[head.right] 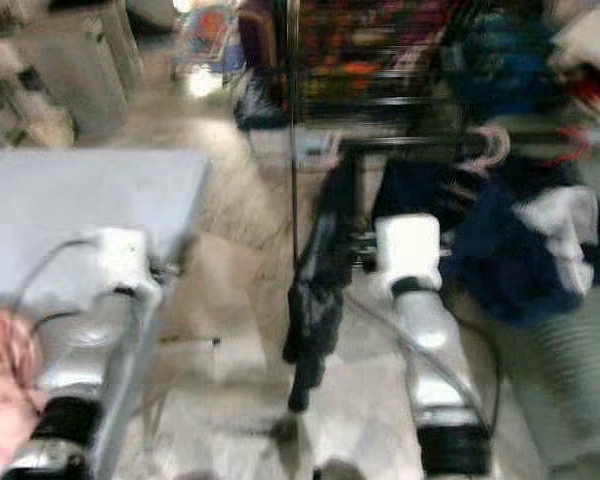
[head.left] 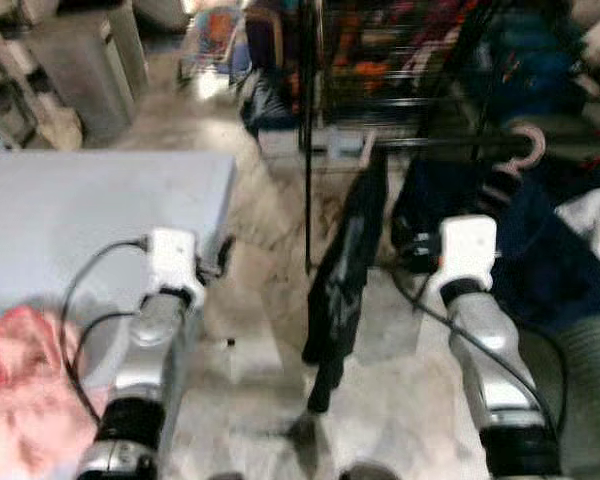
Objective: Hang hanger
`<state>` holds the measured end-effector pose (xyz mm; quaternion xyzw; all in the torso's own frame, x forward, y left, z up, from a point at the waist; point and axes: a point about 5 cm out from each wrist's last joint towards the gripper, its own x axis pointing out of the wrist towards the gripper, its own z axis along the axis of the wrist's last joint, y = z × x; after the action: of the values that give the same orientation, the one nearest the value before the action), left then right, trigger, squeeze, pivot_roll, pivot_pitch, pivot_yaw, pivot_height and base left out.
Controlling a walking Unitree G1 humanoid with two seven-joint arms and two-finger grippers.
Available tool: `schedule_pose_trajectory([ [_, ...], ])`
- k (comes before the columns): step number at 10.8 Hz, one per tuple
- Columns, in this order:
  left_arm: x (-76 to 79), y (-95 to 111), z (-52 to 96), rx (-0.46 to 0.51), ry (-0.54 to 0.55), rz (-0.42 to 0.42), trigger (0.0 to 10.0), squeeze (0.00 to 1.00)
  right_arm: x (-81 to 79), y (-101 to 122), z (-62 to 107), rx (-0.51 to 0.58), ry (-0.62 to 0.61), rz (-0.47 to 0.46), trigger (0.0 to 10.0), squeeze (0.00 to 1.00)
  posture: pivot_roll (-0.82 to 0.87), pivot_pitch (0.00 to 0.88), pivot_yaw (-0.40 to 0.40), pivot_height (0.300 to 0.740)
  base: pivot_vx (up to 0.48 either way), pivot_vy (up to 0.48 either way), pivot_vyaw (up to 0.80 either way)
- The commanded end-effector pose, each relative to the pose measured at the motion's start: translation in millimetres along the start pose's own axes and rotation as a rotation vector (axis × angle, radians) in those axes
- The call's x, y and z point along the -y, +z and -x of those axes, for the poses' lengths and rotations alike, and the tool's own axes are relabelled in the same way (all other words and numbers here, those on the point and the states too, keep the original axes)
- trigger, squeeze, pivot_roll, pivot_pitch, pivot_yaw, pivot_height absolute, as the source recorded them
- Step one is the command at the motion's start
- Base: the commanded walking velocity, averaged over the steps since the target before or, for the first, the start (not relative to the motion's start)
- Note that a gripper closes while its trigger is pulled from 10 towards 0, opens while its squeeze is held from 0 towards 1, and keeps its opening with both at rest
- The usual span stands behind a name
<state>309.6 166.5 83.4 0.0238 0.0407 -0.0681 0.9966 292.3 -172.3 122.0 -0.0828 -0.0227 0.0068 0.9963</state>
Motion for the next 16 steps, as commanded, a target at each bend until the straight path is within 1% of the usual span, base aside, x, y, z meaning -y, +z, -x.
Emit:
schedule_pose_trajectory([
  [1,-12.2,6.0,-0.1,0.01,0.034,-0.005,10.0,0.0,-7.6,6.1,-2.6,0.026,0.02,-0.012,10.0,0.0,-0.07,0.0,0.007,0.74,0.0,0.0,0.0],
  [3,-10.9,5.7,0.3,0.008,0.036,-0.014,10.0,0.0,-9.0,1.8,-1.8,0.001,0.03,-0.008,10.0,0.0,-0.07,0.0,0.006,0.74,0.0,0.0,0.0],
  [4,-10.1,5.3,0.4,0.005,0.035,-0.014,10.0,0.0,-12.7,-12.0,1.1,-0.069,0.068,0.093,10.0,0.0,-0.07,0.0,0.005,0.74,0.0,0.0,0.0],
  [5,-9.5,5.4,0.7,0.004,0.033,-0.015,10.0,0.0,-13.6,-20.2,3.0,-0.122,0.071,0.07,10.0,0.0,-0.07,0.0,0.004,0.74,0.0,0.0,0.0],
  [6,-8.6,5.5,1.5,0.001,0.031,-0.014,10.0,0.0,-16.0,-31.6,4.9,-0.197,0.091,0.054,10.0,0.0,-0.06,0.008,0.002,0.74,0.0,0.0,0.0],
  [7,-7.7,4.2,2.8,-0.01,0.027,-0.019,10.0,0.0,-20.4,-42.0,0.6,-0.275,0.134,0.041,10.0,0.0,-0.06,0.021,0.002,0.74,0.0,0.0,0.0],
  [8,-7.6,3.9,3.7,-0.012,0.026,-0.021,10.0,0.0,-21.3,-43.8,-2.3,-0.286,0.145,0.052,10.0,0.0,-0.05,0.025,0.002,0.74,0.0,0.0,0.0],
  [9,-7.7,3.2,7.5,-0.016,0.024,-0.025,10.0,0.0,-25.3,-39.4,-16.7,-0.268,0.145,0.036,10.0,0.0,-0.04,0.04,0.005,0.74,0.0,0.0,0.0],
  [10,-7.5,2.3,9.6,-0.024,0.023,-0.029,10.0,0.0,-33.9,-37.2,-28.3,-0.279,0.172,0.028,10.0,0.0,-0.04,0.049,0.004,0.74,0.0,0.0,0.0],
  [11,-7.1,1.2,12.5,-0.033,0.021,-0.033,10.0,0.0,-46.3,-38.0,-40.6,-0.31,0.198,0.034,10.0,0.0,-0.03,0.065,0.006,0.74,0.0,0.0,0.0],
  [13,-4.3,-1.5,20.5,-0.052,0.01,-0.033,10.0,0.0,-55.5,-42.7,-55.4,-0.413,0.173,-0.004,10.0,0.0,-0.01,0.098,0.002,0.74,0.0,0.0,0.0],
  [14,-3.6,-2.3,22.8,-0.058,0.007,-0.032,10.0,0.0,-54.8,-43.8,-56.9,-0.432,0.159,-0.017,10.0,0.0,0.0,0.104,0.0,0.74,0.0,0.0,0.0],
  [15,-3.2,-3.5,26.2,-0.067,0.007,-0.033,10.0,0.0,-47.8,-50.1,-57.4,-0.476,0.12,-0.026,10.0,0.0,0.0,0.117,-0.002,0.74,0.0,0.0,0.0],
  [16,-3.2,-3.7,29.4,-0.075,0.009,-0.033,10.0,0.0,-36.6,-57.8,-56.1,-0.511,0.078,-0.014,10.0,0.0,0.0,0.126,-0.006,0.74,0.0,0.0,0.0],
])
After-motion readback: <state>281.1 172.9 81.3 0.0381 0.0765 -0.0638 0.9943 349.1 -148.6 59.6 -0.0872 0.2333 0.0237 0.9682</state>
